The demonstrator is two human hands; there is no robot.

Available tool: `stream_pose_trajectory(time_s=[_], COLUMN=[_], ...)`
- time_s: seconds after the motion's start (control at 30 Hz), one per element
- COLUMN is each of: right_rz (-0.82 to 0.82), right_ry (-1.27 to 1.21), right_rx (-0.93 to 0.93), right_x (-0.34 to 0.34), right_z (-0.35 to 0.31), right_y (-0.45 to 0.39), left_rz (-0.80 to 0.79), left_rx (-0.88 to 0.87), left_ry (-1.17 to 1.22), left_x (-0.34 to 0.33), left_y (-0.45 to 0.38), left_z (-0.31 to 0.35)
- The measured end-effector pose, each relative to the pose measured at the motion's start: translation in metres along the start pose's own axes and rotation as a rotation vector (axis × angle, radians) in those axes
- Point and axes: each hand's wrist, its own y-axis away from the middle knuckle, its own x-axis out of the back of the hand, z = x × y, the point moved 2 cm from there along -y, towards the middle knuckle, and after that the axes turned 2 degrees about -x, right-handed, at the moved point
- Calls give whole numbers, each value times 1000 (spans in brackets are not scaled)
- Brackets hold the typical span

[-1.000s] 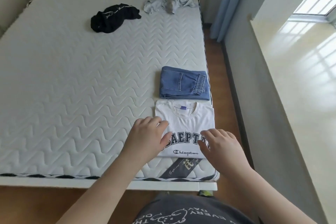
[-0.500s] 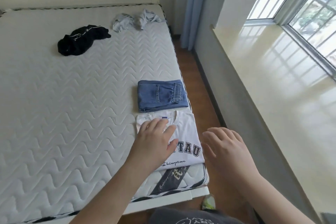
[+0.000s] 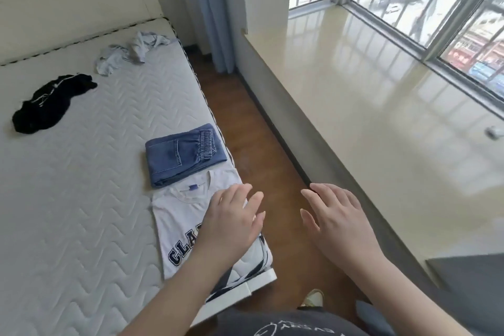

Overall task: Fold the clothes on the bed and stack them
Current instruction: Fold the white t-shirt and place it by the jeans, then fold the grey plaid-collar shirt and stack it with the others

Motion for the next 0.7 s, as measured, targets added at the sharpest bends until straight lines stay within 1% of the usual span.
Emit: stream_pose_trajectory(time_s=[0.17,0.3,0.43,0.6,0.7], right_rz=[-11,-16,-20,-35,-52], right_ry=[13,18,39,44,49], right_rx=[-116,-177,-217,-244,-220], right_x=[9,20,21,8,-2], right_z=[60,90,109,128,133], right_y=[16,20,17,-5,-28], left_rz=[36,75,73,-2,-3], left_rx=[-40,-110,-165,-51,-41], left_ry=[7,20,13,-21,-1], left_x=[-10,-11,-18,-33,-42], left_y=[-40,-59,-69,-93,-115], left_z=[63,91,93,79,70])
